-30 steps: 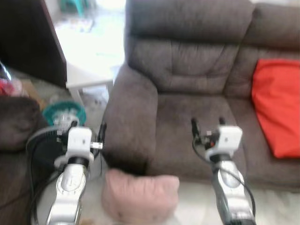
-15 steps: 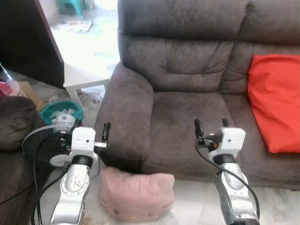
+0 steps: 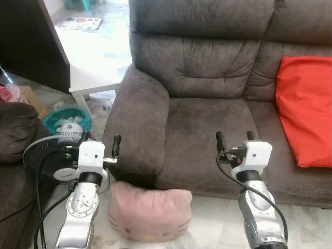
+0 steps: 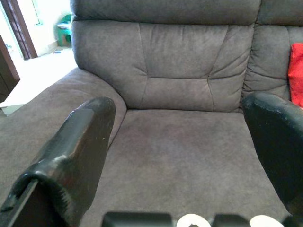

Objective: Move the pillow to the sofa from floor

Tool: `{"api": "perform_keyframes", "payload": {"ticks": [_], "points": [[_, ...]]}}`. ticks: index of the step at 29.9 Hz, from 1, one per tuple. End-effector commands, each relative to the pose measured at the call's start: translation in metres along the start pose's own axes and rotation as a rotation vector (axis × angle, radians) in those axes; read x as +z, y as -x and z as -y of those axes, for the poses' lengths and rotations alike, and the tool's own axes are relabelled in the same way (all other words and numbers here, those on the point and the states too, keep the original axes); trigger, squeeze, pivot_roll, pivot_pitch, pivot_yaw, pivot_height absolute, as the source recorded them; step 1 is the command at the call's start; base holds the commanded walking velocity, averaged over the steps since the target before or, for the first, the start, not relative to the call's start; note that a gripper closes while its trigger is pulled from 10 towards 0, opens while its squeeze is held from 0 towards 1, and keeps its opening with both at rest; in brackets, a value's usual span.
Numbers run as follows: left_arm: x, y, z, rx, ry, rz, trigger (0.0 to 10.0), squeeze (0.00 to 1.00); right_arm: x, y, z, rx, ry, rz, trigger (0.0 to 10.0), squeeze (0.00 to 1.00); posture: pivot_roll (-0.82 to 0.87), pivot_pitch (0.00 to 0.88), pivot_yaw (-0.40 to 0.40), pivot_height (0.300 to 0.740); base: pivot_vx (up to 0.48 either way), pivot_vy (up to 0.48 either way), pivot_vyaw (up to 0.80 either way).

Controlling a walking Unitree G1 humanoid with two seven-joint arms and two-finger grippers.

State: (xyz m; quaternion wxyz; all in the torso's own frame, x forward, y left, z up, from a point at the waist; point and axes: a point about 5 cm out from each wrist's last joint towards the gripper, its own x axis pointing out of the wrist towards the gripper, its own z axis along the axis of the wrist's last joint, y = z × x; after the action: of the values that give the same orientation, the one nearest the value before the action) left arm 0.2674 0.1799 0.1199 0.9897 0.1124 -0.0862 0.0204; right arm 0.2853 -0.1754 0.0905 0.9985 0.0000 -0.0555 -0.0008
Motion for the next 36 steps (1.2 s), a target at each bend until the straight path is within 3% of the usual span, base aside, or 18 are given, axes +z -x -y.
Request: {"api": "perform_keyframes", "payload": {"ticks": [1, 22, 29, 36], "points": [[-0.002, 0.0, -0.002, 0.009, -0.008, -0.022, 10.0, 0.0, -0.001, 0.001, -0.001, 0.0, 0.0, -0.013, 10.0, 0.0, 0.14, 0.112, -0.036, 0.74, 0.0, 0.48, 0.0], [0.0, -0.001, -0.002, 0.011, -0.014, -0.017, 10.0, 0.0, -0.002, 0.0, -0.004, 0.005, -0.007, -0.017, 10.0, 0.0, 0.14, 0.112, -0.034, 0.74, 0.0, 0.018, 0.0], [0.012, -0.003, 0.001, 0.0, -0.044, 0.058, 10.0, 0.0, 0.005, -0.002, -0.003, 0.0, -0.016, 0.019, 10.0, 0.0, 0.14, 0.111, -0.032, 0.74, 0.0, 0.0, 0.0], [0.009, -0.003, 0.003, -0.008, -0.037, 0.05, 10.0, 0.0, 0.006, -0.002, -0.004, 0.007, -0.018, 0.022, 10.0, 0.0, 0.14, 0.104, -0.033, 0.74, 0.0, 0.0, 0.0]]}}
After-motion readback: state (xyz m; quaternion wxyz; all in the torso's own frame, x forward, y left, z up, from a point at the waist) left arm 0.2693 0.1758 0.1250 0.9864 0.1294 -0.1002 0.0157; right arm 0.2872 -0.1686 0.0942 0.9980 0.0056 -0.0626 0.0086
